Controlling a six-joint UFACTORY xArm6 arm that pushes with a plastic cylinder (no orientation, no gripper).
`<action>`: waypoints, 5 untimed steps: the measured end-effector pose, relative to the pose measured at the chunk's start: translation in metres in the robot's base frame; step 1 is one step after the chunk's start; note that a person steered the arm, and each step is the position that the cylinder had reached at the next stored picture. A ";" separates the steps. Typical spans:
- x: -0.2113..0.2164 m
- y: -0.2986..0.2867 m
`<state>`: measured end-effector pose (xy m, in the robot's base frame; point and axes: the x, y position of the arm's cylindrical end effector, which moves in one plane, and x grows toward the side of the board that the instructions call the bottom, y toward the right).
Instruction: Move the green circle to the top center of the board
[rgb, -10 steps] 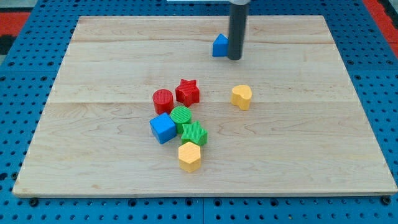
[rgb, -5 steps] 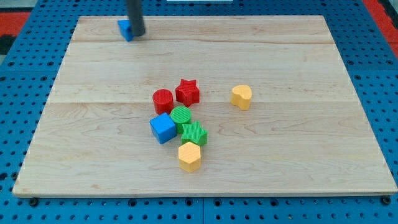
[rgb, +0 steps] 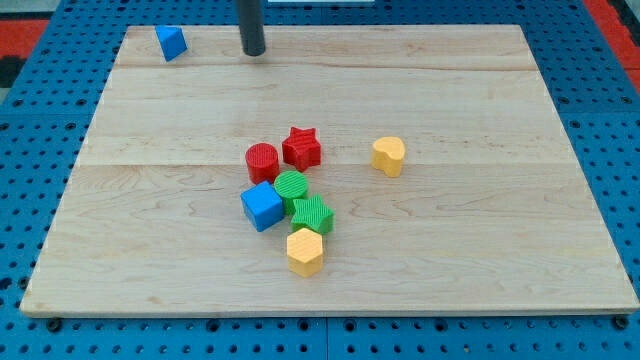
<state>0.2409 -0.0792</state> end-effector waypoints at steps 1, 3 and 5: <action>0.000 0.028; 0.035 0.064; 0.073 0.035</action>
<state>0.3138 -0.0440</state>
